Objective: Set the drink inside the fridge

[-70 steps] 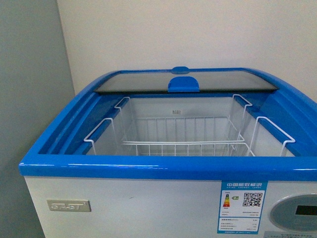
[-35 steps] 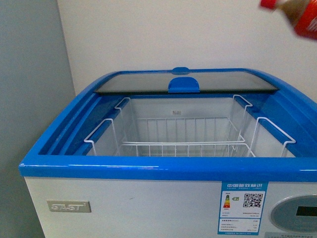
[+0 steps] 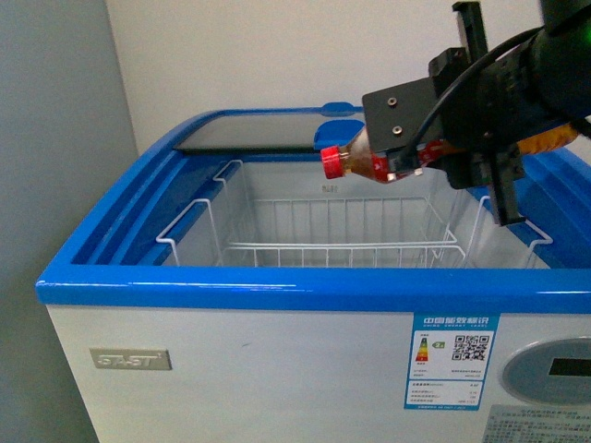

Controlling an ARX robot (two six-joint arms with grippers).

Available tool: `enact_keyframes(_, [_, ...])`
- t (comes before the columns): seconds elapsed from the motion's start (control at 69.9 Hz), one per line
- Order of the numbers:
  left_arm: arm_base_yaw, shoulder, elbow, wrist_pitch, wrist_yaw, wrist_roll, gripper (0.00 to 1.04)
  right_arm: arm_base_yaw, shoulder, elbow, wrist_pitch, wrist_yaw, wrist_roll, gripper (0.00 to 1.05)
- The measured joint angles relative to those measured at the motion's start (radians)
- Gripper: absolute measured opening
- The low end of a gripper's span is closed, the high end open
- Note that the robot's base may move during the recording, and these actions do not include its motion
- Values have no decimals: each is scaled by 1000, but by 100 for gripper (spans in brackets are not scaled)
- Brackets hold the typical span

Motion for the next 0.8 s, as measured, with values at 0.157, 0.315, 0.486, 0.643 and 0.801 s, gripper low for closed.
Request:
enact_keyframes(0.157, [0,-57,-21,-28,0,0,3,34,126,47,71,-4,86,37])
enact_keyframes(0.315, [0,-117,-21,-86,0,0,3,42,205,72,108,-10,106,37])
enact_keyframes(0.486, [0,-188,-21,-155,0,0,3,36,294,128,161,-8,101,37])
enact_keyframes(0.643, [0,-225,-21,-190,0,0,3,35,360,157,190,-11,81,37])
enact_keyframes(0.801, [0,-256,-21,-224,0,0,3,34,444,175,216,-21,61,37])
